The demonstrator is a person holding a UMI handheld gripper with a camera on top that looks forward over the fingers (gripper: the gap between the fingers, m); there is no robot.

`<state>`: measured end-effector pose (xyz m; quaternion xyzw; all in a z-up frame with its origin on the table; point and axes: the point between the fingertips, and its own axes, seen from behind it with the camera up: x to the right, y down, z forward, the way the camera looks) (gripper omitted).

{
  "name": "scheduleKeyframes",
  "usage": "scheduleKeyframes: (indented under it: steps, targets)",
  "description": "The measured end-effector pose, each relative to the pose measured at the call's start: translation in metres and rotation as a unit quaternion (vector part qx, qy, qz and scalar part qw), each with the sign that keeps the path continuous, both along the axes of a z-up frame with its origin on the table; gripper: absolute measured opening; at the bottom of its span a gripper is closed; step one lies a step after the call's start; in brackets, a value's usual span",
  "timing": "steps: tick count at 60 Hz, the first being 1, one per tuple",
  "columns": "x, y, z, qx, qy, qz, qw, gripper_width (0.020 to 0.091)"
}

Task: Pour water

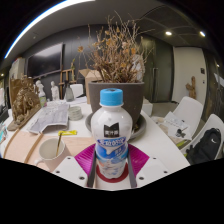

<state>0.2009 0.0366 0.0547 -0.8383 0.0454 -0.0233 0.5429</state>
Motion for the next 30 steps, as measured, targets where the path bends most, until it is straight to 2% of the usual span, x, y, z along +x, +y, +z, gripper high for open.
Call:
scheduleKeyframes:
  steps: [4,5,8,9,11,15,22,30]
  targets:
    - [0.002,-0.004,-0.005,-0.019,0.001,-0.006,1.0,0.0559]
    - [0.004,-0.006,-0.008,-0.026,0.002,-0.009,1.0,0.0609]
    - [0.006,-0.015,-0.009,-0.044,0.003,-0.02,0.999,0.0833]
    - [0.007,-0.017,-0.008,-0.047,0.004,-0.023,0.999,0.0874]
    - [0.007,-0.022,-0.003,-0.048,0.006,-0.029,0.998,0.0837]
    - [0.006,-0.035,0.008,-0.05,0.007,-0.041,0.998,0.0862]
    - [-0.012,-0.07,0.036,-0.056,0.004,-0.055,0.997,0.0853]
    - [-0.056,-0.124,0.071,-0.061,0.016,-0.048,0.997,0.0856]
